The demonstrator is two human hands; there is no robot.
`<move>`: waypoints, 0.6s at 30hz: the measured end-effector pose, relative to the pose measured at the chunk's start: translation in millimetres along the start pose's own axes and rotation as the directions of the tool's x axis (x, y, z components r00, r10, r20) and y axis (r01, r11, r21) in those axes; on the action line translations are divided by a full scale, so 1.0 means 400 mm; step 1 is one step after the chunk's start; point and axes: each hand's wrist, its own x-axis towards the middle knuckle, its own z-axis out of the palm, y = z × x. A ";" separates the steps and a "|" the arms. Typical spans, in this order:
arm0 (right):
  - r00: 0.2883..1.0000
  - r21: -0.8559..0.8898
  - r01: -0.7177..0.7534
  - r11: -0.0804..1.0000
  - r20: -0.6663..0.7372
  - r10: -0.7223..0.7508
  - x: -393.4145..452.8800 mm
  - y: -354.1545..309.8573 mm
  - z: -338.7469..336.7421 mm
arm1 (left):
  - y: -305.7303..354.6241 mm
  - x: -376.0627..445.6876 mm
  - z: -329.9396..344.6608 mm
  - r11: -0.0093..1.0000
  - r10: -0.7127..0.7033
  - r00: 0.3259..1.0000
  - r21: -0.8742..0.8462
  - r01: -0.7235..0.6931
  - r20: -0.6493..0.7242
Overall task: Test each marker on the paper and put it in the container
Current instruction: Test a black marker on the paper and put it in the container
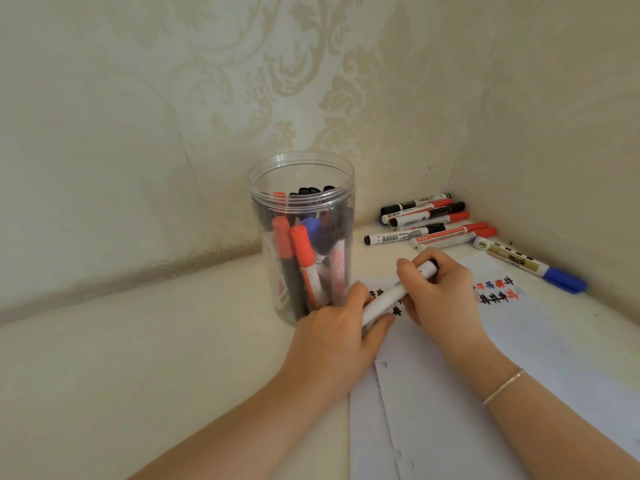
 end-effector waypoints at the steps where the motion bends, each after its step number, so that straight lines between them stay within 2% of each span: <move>1: 1.000 0.043 -0.024 0.999 -0.006 0.024 0.005 -0.012 -0.001 | 0.008 0.001 -0.009 0.999 0.002 1.000 -0.053 -0.002 -0.003; 4: 0.992 0.222 -0.125 0.967 0.010 0.126 0.017 -0.050 -0.015 | 0.043 0.012 -0.049 0.984 0.081 0.995 -0.152 -0.090 -0.061; 6: 0.985 0.325 -0.170 0.930 0.056 0.161 0.027 -0.080 -0.026 | 0.073 0.028 -0.078 0.950 0.111 0.988 -0.279 -0.137 -0.109; 9: 0.979 0.468 -0.198 0.862 0.137 0.150 0.041 -0.133 -0.032 | 0.125 0.071 -0.132 0.859 0.032 0.978 -0.495 -0.133 -0.206; 11: 0.963 0.531 -0.247 0.811 0.228 0.144 0.045 -0.172 -0.025 | 0.157 0.107 -0.174 0.848 0.014 0.954 -0.502 -0.171 -0.301; 13: 0.934 0.483 -0.285 0.828 0.334 0.127 0.039 -0.215 -0.008 | 0.180 0.151 -0.224 0.903 0.076 0.900 -0.354 -0.245 -0.430; 15: 0.919 0.303 -0.250 0.920 0.373 0.127 0.029 -0.260 0.010 | 0.189 0.197 -0.281 0.942 0.165 0.821 -0.157 -0.295 -0.547; 18: 0.962 0.023 -0.055 0.998 0.270 0.046 0.037 -0.312 0.027 | 0.179 0.268 -0.373 0.978 0.124 0.785 -0.062 -0.202 -0.607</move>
